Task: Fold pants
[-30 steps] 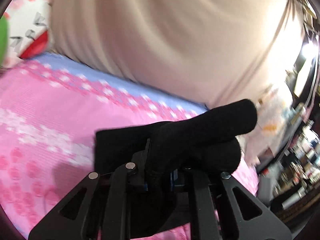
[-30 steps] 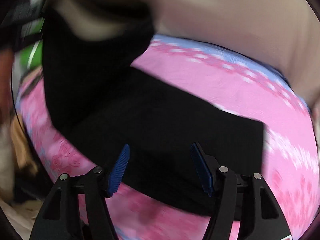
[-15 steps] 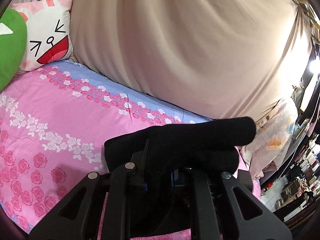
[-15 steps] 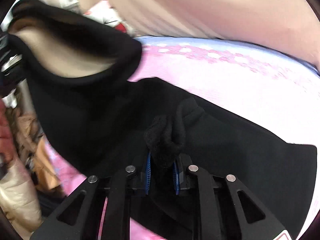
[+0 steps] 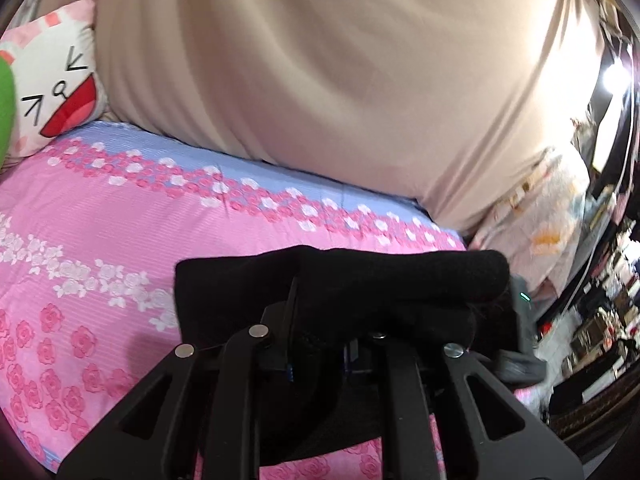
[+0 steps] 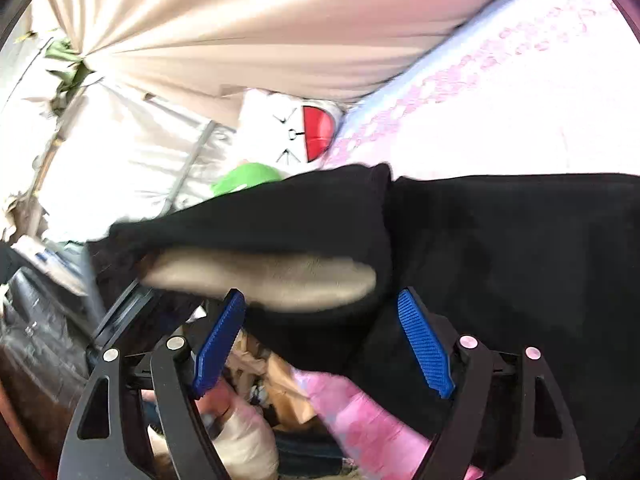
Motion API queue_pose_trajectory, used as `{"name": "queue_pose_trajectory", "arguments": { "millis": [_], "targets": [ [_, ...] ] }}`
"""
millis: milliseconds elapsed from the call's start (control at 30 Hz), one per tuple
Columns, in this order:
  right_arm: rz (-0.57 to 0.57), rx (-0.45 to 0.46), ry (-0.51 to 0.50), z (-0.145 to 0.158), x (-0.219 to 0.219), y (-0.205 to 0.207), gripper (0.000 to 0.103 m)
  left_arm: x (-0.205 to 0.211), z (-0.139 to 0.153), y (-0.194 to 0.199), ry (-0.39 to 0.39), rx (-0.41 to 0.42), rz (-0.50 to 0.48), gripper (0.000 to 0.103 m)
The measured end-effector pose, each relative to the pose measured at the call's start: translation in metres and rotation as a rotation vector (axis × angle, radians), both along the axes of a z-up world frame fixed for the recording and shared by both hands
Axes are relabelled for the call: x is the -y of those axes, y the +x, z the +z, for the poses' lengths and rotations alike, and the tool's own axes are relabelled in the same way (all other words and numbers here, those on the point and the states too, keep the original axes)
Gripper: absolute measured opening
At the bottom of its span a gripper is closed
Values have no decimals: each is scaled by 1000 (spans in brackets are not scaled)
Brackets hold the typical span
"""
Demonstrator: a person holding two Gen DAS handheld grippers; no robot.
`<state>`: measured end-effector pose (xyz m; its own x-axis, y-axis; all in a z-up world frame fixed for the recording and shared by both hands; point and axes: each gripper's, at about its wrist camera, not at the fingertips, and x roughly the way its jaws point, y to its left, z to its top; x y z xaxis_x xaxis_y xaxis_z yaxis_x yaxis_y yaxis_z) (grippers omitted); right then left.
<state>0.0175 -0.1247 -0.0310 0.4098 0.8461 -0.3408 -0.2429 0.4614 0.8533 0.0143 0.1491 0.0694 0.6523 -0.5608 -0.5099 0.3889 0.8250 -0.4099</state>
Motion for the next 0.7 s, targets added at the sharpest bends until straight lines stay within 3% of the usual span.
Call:
{"name": "queue_pose_trajectory", "arguments": {
  "millis": [33, 67, 100, 200, 233, 267, 300, 333, 400, 433, 500, 600, 667, 700],
  "targets": [
    [-16, -6, -25, -3, -2, 6, 37, 5, 0, -1, 8, -2, -6, 15],
    [-28, -18, -67, -5, -3, 14, 18, 12, -1, -4, 26, -4, -16, 15],
    [-41, -21, -110, -3, 0, 17, 6, 17, -1, -6, 39, -3, -16, 15],
    [-133, 94, -240, 38, 18, -2, 6, 37, 4, -20, 96, 24, -77, 23],
    [-175, 142, -280, 61, 37, -15, 6, 44, 4, -25, 98, 30, -121, 36],
    [-203, 170, -311, 69, 48, -23, 6, 53, 3, -31, 91, 33, -182, 56],
    [-264, 202, -389, 83, 71, -30, 5, 61, 2, -37, 92, 38, -218, 66],
    [-293, 198, -444, 87, 84, -27, 5, 68, 0, -41, 98, 49, -239, 76],
    [-320, 118, -594, 66, 112, -21, 10, 82, -9, -50, 117, 74, -278, 81],
    [-364, 68, -683, 52, 123, -24, 30, 87, -14, -51, 121, 67, -290, 86],
    [-485, -63, -821, 20, 140, -33, 32, 88, -23, -51, 115, 36, -288, 86],
    [-565, 0, -742, 19, 147, -75, 32, 76, -30, -44, 121, 6, -238, 87],
    [-532, 45, -681, 29, 145, -89, 44, 62, -32, -38, 145, 6, -158, 91],
    [-506, 61, -647, 31, 138, -96, 55, 56, -34, -35, 160, 6, -124, 91]
  ]
}}
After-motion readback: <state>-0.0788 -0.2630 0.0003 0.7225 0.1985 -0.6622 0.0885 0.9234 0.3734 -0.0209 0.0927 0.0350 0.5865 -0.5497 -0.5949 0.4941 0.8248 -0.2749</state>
